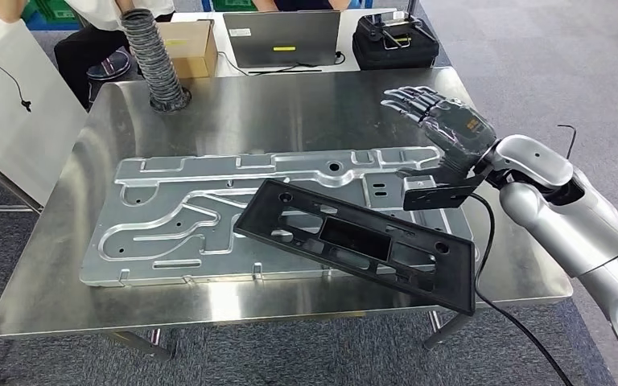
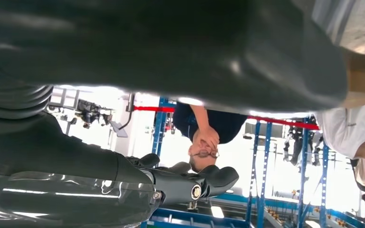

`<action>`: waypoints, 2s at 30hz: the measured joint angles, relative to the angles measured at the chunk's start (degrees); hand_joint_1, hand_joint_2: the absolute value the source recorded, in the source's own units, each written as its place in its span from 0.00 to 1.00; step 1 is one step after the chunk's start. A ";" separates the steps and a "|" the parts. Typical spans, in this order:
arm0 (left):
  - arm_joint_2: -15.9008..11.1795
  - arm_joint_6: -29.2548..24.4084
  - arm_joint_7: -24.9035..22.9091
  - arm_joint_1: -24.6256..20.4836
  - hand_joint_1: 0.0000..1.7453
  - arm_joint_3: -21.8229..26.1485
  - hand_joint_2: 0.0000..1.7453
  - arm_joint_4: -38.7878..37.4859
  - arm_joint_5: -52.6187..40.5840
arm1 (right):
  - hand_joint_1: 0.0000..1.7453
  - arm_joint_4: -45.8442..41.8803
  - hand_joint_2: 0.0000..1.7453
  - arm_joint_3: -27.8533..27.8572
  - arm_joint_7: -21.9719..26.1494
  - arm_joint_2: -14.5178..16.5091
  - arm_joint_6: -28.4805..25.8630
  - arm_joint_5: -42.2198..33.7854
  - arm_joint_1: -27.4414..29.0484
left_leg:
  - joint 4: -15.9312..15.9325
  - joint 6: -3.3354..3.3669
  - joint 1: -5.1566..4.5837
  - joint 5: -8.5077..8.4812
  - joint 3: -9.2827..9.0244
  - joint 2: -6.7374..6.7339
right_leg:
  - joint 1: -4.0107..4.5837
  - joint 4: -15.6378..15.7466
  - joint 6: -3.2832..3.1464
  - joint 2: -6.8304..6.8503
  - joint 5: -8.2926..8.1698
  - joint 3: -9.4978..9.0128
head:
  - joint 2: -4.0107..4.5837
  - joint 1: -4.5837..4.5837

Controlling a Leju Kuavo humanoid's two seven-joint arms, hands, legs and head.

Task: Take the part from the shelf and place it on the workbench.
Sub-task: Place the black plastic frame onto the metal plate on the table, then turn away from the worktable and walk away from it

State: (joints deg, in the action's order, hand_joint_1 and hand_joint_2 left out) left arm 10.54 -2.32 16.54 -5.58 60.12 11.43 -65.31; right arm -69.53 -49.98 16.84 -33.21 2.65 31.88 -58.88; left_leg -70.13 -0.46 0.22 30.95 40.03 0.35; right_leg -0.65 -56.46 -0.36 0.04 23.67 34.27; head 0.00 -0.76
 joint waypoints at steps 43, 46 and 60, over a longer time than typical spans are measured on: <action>-0.30 2.18 -1.46 1.08 0.00 4.78 0.00 -0.02 3.48 | 0.00 -38.63 0.00 75.01 0.29 -21.72 -1.95 -4.28 61.96 | 12.73 3.05 -0.04 -5.19 -7.99 0.24 | 0.03 -2.66 3.00 0.59 3.15 0.05 | 0.00 0.02; -0.28 2.33 -1.51 1.10 0.00 5.09 0.00 -0.02 3.39 | 0.00 -39.37 0.00 83.06 1.00 -16.40 -1.13 -3.78 66.28 | 12.81 3.55 -0.22 -6.17 -6.71 0.05 | -0.26 -12.73 3.59 0.38 10.21 3.60 | 0.00 0.02; -0.31 2.45 -1.03 1.22 0.00 5.23 0.00 -0.02 2.13 | 0.00 -30.20 0.00 113.09 7.58 -3.28 11.13 0.81 64.78 | 5.32 0.57 -0.41 -1.35 -1.58 -0.04 | -0.38 0.82 0.41 0.38 3.51 -4.80 | 0.00 0.05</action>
State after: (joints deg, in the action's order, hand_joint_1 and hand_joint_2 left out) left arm 10.23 0.14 15.51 -4.36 65.35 11.41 -63.18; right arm -99.72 63.12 24.41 -36.49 13.78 32.69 5.89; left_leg -64.81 0.11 -0.18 29.60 38.45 0.32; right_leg -1.03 -55.65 0.05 0.42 27.18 29.47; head 0.00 -0.72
